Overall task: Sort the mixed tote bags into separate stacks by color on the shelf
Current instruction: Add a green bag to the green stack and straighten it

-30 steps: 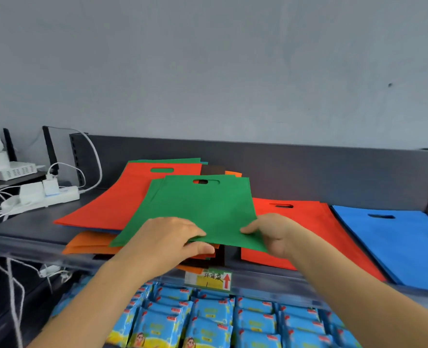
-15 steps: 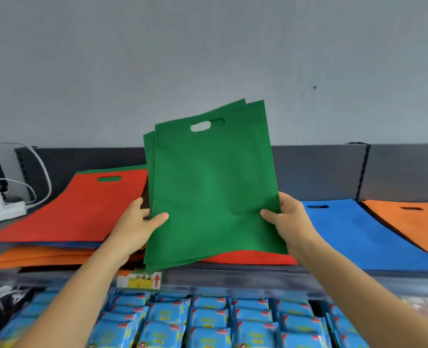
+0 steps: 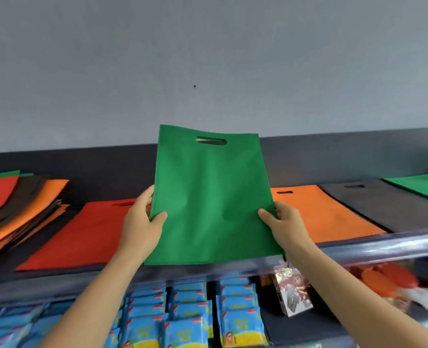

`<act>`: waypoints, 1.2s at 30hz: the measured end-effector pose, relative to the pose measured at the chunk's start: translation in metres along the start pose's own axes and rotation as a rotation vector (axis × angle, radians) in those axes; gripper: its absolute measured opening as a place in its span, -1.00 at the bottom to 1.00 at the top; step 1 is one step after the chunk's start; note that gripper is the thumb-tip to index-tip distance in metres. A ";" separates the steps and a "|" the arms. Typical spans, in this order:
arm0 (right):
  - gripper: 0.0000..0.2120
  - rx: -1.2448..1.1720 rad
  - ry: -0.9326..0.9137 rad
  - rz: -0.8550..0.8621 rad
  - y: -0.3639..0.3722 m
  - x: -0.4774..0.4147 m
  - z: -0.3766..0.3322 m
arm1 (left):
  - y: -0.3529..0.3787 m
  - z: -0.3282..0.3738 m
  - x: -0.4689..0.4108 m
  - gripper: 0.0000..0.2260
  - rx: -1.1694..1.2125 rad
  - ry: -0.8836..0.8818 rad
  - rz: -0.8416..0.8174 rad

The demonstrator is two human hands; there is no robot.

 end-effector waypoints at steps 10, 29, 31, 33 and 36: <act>-0.77 0.111 0.068 0.211 -0.133 -0.040 0.024 | 0.116 0.099 -0.007 -0.47 -0.021 0.092 -0.052; -0.69 0.224 0.018 0.595 -0.337 -0.130 0.014 | 0.331 0.232 -0.079 -0.42 0.047 0.370 -0.677; -0.71 0.205 0.023 0.604 -0.357 -0.138 0.019 | 0.343 0.247 -0.076 -0.43 0.072 0.379 -0.720; -0.72 0.186 0.024 0.608 -0.380 -0.147 0.022 | 0.355 0.266 -0.073 -0.43 0.082 0.385 -0.738; -0.70 0.174 0.026 0.601 -0.423 -0.164 0.024 | 0.376 0.301 -0.065 -0.43 0.089 0.404 -0.716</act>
Point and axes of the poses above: each hand's wrist, its own x-axis away from the middle knuckle, its own y-axis out of the palm, z = x × y, the point moved 5 cm from there along -x, towards the middle knuckle, and after that the axes turned 12 degrees about -x, right-handed, at the moved point
